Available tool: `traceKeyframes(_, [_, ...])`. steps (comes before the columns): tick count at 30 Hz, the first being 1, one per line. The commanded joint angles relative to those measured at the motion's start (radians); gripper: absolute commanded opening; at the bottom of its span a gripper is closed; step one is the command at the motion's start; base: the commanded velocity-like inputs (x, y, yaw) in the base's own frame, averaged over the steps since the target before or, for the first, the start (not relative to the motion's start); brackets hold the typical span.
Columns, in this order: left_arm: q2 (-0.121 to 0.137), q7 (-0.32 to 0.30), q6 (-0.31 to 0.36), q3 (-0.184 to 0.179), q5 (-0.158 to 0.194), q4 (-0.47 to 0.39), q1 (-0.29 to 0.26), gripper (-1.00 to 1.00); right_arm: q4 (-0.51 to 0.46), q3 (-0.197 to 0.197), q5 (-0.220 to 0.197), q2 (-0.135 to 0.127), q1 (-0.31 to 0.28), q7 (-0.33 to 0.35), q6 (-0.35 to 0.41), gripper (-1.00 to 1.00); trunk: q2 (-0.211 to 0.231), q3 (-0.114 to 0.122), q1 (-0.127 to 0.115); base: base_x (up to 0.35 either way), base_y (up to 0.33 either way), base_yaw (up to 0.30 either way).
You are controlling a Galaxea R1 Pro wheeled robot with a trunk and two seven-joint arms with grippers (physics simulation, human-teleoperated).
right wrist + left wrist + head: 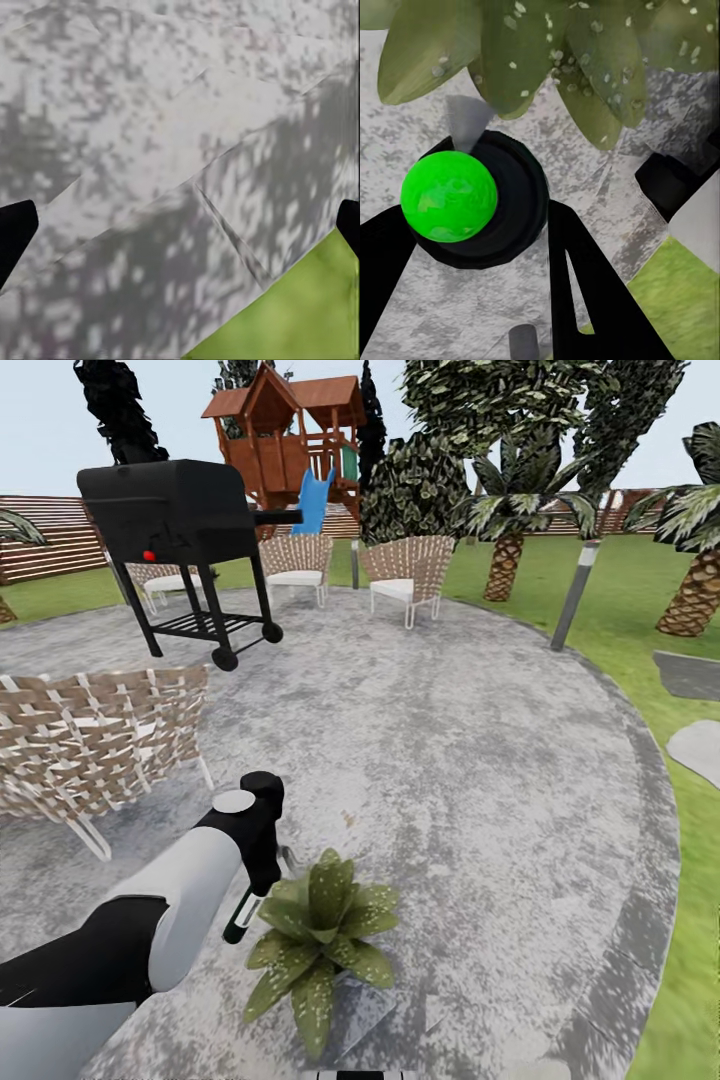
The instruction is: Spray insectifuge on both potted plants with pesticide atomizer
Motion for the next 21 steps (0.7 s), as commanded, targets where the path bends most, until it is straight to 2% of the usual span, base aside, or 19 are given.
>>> traceKeyframes(1, [-0.001,-0.008,0.011,0.004,-0.010,-0.001,-0.001,-1.00,0.000,0.008,-0.010,0.000,0.000,-0.001,-0.003,1.00,0.000,-0.001,0.000,0.015,-0.269,0.122])
traceKeyframes(11, [-0.002,-0.008,0.014,0.003,-0.012,-0.001,-0.001,-1.00,0.000,0.008,-0.009,0.000,0.000,-0.001,-0.002,1.00,0.000,-0.001,0.000,-0.056,-0.271,0.247])
traceKeyframes(19, [-0.001,-0.008,0.015,0.002,-0.012,-0.001,-0.001,-1.00,0.000,0.008,-0.009,0.000,0.000,-0.001,-0.003,1.00,0.000,-0.001,0.000,-0.035,-0.272,0.047])
traceKeyframes(21, [-0.001,-0.008,0.015,0.001,-0.022,-0.001,-0.001,-1.00,0.000,0.008,-0.009,0.000,0.000,-0.001,-0.004,1.00,0.000,-0.001,0.000,-0.025,-0.276,0.191])
